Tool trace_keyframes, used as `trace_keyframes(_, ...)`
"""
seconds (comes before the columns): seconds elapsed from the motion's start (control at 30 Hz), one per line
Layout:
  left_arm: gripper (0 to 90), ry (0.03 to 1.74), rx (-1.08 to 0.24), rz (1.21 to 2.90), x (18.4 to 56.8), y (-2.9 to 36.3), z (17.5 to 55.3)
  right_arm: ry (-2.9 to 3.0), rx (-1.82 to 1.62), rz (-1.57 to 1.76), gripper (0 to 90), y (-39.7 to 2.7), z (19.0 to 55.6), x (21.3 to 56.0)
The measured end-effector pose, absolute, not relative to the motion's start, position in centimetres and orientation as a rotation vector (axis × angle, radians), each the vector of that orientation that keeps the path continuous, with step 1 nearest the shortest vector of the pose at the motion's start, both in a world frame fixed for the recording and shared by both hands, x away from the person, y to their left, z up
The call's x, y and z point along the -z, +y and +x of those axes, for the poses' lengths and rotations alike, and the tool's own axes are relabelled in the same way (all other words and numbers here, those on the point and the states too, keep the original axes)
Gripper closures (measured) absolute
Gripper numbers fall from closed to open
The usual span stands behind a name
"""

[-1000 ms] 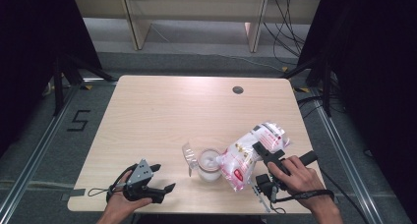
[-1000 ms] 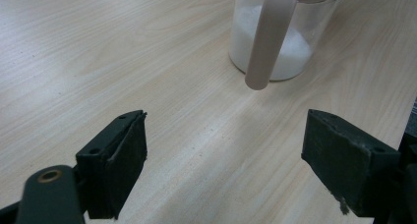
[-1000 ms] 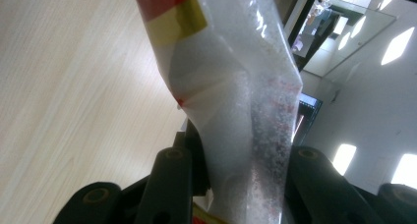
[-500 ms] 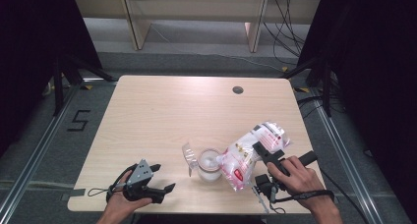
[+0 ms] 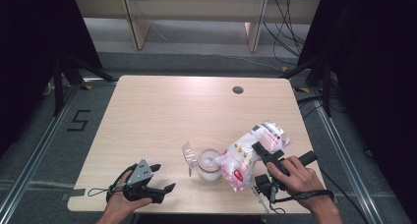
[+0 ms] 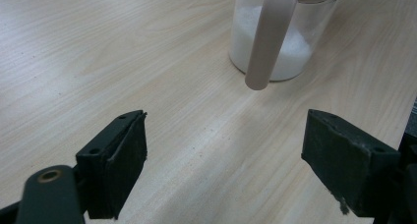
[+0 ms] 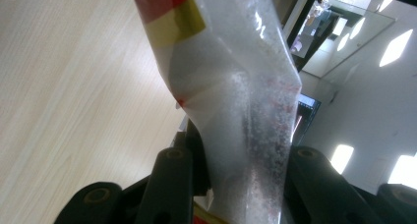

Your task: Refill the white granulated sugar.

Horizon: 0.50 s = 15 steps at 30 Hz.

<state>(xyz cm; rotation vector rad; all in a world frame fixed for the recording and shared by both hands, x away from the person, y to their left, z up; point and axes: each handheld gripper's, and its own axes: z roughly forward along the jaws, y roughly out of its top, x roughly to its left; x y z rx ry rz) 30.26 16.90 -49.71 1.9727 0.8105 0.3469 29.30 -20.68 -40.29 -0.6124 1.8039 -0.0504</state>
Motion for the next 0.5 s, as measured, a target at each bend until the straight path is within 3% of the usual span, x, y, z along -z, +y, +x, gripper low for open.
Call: trace_keyframes(0.5, 16.8, 0.802, -0.362, 1.989, 49.68, 17.01, 30.32, 1.801, 0.053, -0.63, 72.9, -20.74, 29.45, 40.18)
